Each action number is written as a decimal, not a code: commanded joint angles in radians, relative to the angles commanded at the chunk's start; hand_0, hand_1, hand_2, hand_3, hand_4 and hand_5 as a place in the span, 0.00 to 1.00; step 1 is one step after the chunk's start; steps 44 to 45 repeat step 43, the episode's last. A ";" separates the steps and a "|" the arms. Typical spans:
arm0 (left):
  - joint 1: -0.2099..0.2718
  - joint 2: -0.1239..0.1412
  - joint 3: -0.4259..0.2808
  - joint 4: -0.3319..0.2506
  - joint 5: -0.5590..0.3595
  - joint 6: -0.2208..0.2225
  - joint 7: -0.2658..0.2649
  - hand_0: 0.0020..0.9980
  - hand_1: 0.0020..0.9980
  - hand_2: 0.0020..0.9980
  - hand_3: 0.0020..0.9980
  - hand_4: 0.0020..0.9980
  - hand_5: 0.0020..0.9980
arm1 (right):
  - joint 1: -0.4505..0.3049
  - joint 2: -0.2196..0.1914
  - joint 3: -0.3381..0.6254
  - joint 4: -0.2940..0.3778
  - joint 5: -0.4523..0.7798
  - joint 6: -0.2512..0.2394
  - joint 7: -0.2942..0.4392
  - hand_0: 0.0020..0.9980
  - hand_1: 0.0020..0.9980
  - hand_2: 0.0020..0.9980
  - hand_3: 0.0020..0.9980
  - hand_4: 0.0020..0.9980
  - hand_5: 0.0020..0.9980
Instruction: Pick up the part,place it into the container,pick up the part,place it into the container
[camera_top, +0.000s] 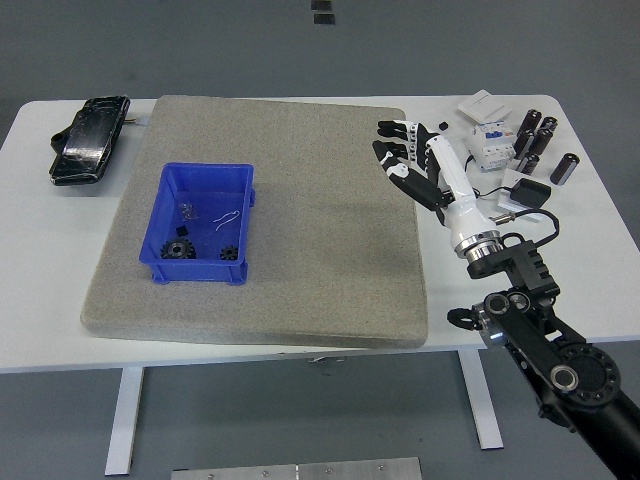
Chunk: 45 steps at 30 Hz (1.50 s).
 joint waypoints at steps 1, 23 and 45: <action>-0.001 0.001 0.002 0.000 -0.003 0.000 0.000 0.67 0.65 0.65 0.58 0.71 0.51 | -0.007 -0.003 0.005 0.004 0.010 0.002 0.003 0.76 0.72 0.75 0.71 0.72 0.50; 0.036 0.017 0.046 0.000 -0.056 0.004 0.006 0.67 0.65 0.65 0.58 0.71 0.50 | -0.139 -0.001 0.045 0.007 0.089 0.013 0.027 0.77 0.73 0.76 0.71 0.75 0.53; 0.052 -0.007 0.022 0.000 -0.080 0.012 0.001 0.67 0.65 0.65 0.58 0.71 0.50 | -0.137 -0.033 0.076 0.019 0.124 0.036 0.028 0.77 0.72 0.76 0.71 0.76 0.55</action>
